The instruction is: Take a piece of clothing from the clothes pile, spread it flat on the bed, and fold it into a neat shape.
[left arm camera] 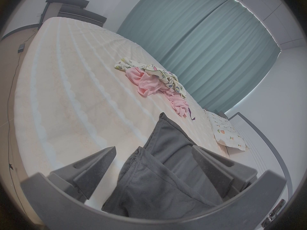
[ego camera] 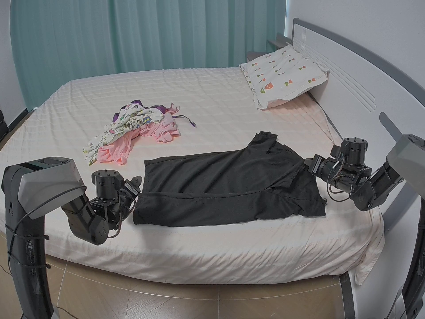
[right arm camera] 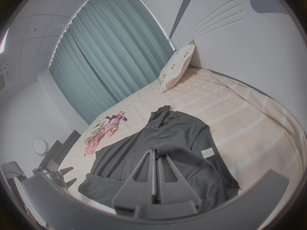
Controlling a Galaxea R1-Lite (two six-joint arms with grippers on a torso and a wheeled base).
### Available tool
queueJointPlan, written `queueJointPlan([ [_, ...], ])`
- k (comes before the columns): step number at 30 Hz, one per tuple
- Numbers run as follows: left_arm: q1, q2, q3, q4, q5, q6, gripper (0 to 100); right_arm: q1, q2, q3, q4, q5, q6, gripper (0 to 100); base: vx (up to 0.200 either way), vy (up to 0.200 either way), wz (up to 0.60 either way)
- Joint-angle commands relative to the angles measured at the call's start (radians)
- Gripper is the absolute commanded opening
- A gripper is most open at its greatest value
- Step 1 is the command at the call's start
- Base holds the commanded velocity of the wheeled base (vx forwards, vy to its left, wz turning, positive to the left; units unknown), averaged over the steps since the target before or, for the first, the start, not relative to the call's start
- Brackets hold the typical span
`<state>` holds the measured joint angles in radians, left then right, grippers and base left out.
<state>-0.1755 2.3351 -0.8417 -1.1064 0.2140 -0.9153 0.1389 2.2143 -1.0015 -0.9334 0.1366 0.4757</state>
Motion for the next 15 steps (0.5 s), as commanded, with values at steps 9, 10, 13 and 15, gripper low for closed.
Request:
queueJointPlan([
  [9, 0.039, -0.172, 0.176, 0.002, -0.013, -0.042, 100, 0.001, -0.156, 0.256, 0.004, -0.002, -0.002, 0, 0.0, 0.0, 0.0],
  [10, 0.039, -0.175, 0.182, 0.002, -0.015, -0.045, 100, 0.002, -0.159, 0.268, 0.002, -0.002, 0.0, 0, 0.0, 0.0, 0.0],
  [13, 0.039, -0.197, 0.231, -0.004, -0.031, -0.069, 100, 0.004, -0.156, 0.328, 0.001, -0.002, 0.0, 0, 0.0, 0.0, 0.0],
  [15, 0.039, -0.204, 0.254, -0.009, -0.035, -0.085, 100, 0.004, -0.151, 0.357, 0.001, -0.002, 0.0, 100, 0.0, 0.0, 0.0],
])
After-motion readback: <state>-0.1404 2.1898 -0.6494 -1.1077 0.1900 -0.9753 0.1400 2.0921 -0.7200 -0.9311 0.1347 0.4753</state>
